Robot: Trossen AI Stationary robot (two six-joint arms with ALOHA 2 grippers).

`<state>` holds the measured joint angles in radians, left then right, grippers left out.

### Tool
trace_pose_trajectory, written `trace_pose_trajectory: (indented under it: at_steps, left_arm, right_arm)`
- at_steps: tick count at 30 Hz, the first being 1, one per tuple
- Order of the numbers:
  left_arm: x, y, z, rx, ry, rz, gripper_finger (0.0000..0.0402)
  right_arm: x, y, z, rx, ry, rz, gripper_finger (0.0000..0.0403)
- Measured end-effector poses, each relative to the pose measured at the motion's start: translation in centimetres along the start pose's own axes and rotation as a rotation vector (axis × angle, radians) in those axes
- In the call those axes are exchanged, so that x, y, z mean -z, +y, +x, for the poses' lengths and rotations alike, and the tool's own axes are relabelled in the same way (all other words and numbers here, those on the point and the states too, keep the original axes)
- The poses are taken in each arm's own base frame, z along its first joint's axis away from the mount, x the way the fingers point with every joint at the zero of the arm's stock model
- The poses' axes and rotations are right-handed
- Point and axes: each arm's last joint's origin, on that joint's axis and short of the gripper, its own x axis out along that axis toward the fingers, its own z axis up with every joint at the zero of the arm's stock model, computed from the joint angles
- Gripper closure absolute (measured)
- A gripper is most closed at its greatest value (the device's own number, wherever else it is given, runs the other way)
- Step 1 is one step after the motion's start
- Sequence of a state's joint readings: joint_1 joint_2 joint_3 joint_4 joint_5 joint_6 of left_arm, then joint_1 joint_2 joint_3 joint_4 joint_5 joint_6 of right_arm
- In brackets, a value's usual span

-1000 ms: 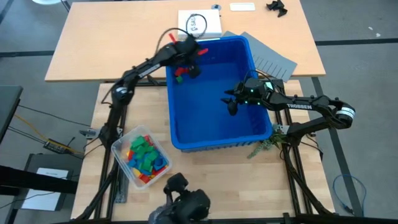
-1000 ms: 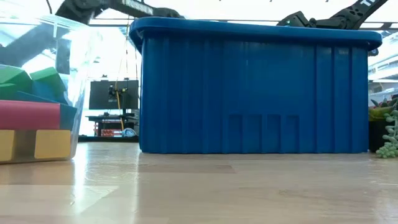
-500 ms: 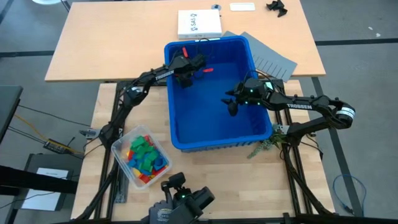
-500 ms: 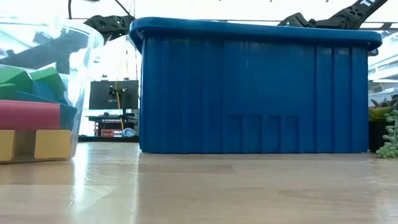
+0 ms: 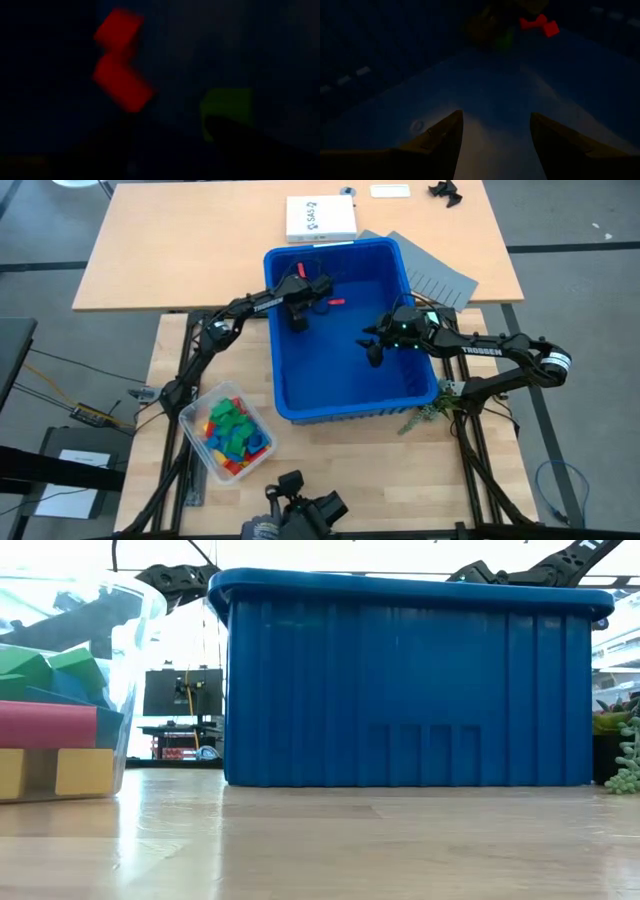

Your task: Sort Items/Unsort Items

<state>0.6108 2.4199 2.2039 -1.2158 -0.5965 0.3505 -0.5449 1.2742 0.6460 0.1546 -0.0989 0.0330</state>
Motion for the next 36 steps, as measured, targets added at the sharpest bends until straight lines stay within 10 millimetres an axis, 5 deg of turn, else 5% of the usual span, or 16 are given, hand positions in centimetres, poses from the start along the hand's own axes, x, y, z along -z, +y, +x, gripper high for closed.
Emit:
trace_pose_trajectory:
  at_steps: [11,17,30,36]
  left_arm:
    - [-0.3,0.1,-6.1,0.341,-0.213,-0.109,0.0137]
    - [-0.2,-0.6,-6.2,0.660,-0.243,-0.159,0.0137]
    - [-1.3,-5.6,-3.4,0.494,-0.206,-0.060,0.0141]
    - [-1.9,-5.8,-3.0,0.483,-0.263,-0.096,0.0218]
  right_arm:
    - [0.1,0.0,0.0,0.000,0.007,0.001,0.0174]
    - [0.5,0.0,0.0,0.002,0.047,0.004,0.0174]
    - [0.5,0.0,0.0,0.001,0.052,-0.004,0.0174]
    - [0.5,0.0,0.0,0.003,0.054,-0.005,0.0174]
